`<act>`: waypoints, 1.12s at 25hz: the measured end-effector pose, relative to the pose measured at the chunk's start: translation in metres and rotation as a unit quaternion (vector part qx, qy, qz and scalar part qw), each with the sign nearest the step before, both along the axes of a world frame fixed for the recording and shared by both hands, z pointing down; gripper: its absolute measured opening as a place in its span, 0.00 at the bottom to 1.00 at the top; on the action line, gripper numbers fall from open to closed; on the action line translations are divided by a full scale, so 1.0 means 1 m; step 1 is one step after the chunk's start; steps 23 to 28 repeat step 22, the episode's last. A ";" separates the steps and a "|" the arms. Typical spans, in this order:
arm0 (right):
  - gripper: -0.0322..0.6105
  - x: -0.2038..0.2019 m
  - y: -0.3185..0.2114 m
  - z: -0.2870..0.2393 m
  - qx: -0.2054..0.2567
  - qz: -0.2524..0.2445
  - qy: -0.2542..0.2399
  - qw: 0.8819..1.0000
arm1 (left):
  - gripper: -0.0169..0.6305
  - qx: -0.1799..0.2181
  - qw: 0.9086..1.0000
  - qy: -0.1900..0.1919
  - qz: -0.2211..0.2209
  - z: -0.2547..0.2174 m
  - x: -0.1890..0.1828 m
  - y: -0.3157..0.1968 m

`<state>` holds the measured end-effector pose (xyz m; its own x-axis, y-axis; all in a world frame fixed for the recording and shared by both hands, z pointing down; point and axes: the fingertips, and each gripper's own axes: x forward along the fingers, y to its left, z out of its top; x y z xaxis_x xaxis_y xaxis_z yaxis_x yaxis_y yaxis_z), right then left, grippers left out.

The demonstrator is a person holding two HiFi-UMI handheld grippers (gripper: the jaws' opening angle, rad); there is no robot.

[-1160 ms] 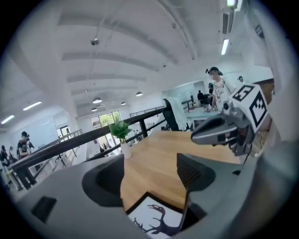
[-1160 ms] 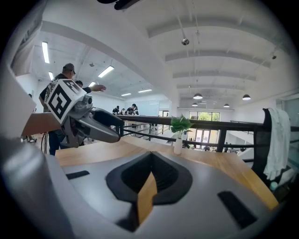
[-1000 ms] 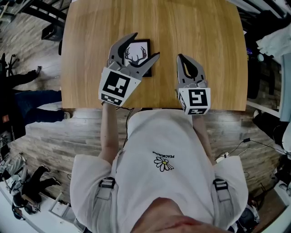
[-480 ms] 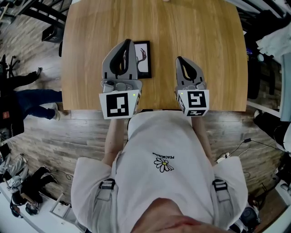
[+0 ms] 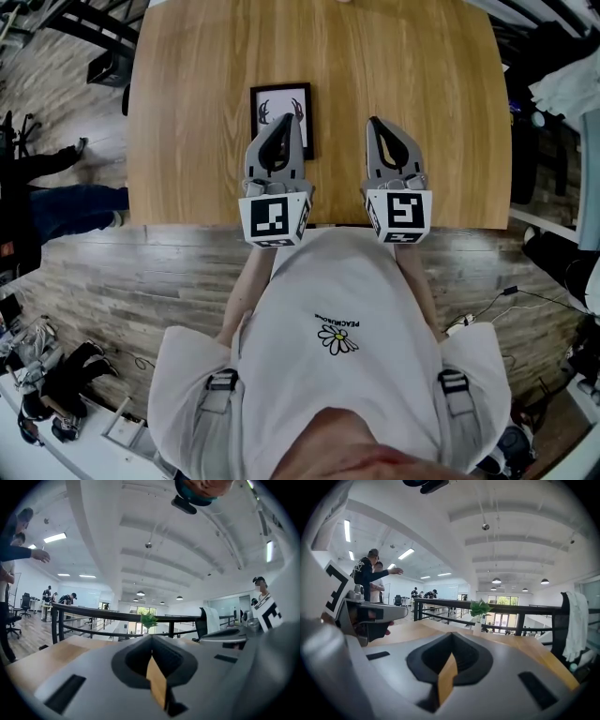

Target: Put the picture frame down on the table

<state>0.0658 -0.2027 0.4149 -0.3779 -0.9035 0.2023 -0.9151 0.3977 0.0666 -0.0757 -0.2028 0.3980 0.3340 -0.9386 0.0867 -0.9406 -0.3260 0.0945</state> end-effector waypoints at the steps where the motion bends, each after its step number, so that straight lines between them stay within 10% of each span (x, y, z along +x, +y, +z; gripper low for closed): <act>1: 0.07 0.000 0.000 0.000 -0.001 0.000 -0.003 1.000 | 0.05 -0.002 1.000 0.004 -0.004 0.000 -0.001 -0.001; 28: 0.07 -0.002 0.008 0.001 -0.003 0.000 -0.003 1.000 | 0.05 0.017 0.998 -0.051 -0.024 -0.005 -0.024 0.005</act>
